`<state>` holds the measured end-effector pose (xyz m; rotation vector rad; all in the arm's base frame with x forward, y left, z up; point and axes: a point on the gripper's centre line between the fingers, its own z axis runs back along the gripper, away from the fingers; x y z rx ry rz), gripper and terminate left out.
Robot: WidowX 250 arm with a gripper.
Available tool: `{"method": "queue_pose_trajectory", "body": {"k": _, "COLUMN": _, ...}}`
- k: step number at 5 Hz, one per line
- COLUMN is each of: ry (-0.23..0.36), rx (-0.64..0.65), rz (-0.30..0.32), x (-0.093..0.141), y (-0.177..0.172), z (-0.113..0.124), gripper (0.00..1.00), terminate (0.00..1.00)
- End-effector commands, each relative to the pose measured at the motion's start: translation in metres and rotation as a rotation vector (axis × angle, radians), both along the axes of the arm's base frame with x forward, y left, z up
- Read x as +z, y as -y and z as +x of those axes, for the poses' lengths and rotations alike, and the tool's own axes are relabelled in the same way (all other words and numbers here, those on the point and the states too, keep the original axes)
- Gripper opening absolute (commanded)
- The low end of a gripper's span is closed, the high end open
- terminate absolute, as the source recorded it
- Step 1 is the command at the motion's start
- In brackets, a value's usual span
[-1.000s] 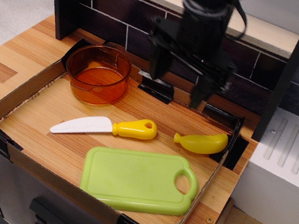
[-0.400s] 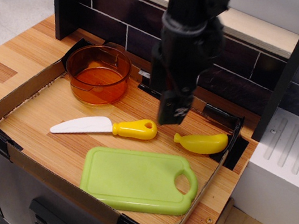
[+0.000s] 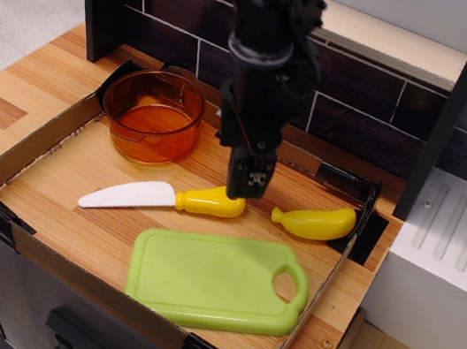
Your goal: Put knife on cutting board
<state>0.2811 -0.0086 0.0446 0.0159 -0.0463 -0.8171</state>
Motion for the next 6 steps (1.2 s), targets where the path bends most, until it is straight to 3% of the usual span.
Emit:
{"method": "queue_pose_trajectory", "body": {"k": 1, "ry": 0.057, "rx": -0.038, "rz": 0.001, "x": -0.005, "y": -0.002, "z": 0.002, "gripper": 1.0, "terminate": 0.0}}
{"method": "queue_pose_trajectory", "body": {"k": 5, "ry": 0.032, "rx": -0.049, "rz": 0.03, "x": -0.037, "y": -0.011, "z": 0.015, "gripper": 1.0, "terminate": 0.0}}
{"method": "queue_pose_trajectory", "body": {"k": 6, "ry": 0.042, "rx": -0.051, "rz": 0.029, "x": -0.038, "y": -0.012, "z": 0.013, "gripper": 0.0, "terminate": 0.0}}
